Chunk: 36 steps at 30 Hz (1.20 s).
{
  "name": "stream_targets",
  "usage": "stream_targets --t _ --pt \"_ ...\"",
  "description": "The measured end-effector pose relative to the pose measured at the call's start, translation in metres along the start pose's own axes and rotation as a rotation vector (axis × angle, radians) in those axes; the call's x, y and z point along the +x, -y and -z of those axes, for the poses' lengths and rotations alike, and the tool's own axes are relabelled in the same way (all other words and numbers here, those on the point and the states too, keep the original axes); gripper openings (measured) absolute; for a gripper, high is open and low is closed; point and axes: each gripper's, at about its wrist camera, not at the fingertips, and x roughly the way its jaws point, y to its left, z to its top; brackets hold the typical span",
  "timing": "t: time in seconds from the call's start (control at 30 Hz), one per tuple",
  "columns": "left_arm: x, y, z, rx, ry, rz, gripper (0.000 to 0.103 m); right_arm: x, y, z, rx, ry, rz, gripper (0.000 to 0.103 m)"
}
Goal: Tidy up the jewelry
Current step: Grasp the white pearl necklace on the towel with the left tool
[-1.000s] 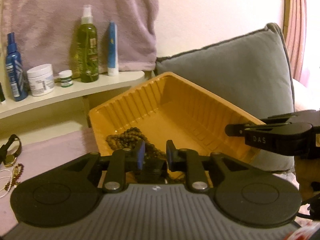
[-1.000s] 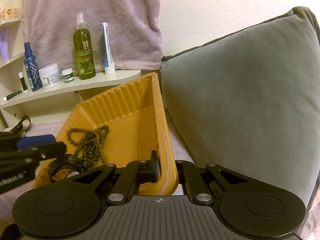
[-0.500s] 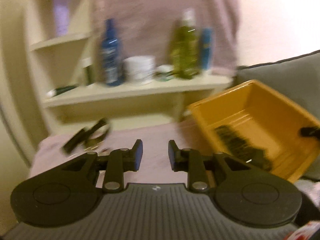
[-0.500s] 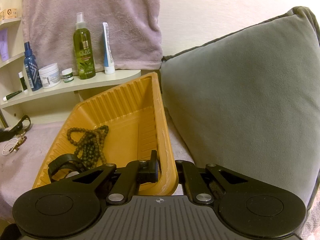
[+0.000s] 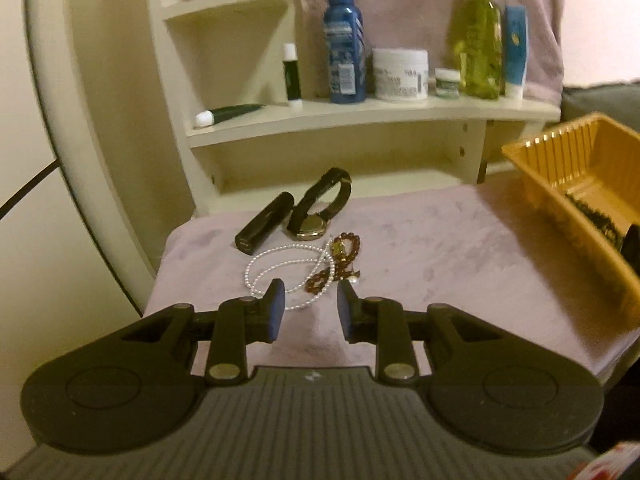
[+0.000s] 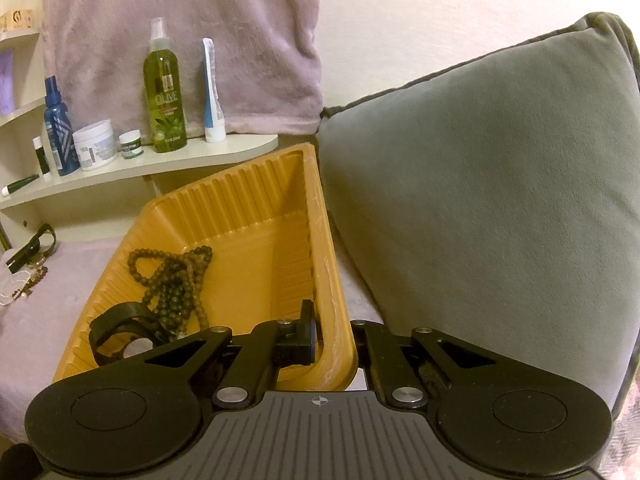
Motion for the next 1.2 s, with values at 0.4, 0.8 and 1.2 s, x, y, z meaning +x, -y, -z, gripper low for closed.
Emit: stream_targets --t 0.4,0.8,1.2 --pt "0.044 0.001 -0.001 0.192 -0.092 0.059 0.019 0.004 0.001 -0.001 -0.008 -0.013 0.01 0.006" --pt "0.05 -0.006 -0.014 0.192 -0.173 0.151 0.002 0.005 0.002 -0.001 -0.015 -0.011 0.014 0.006" --pt "0.007 -0.028 -0.041 0.107 -0.085 0.16 0.002 -0.001 -0.001 -0.002 -0.018 0.006 0.002 0.005"
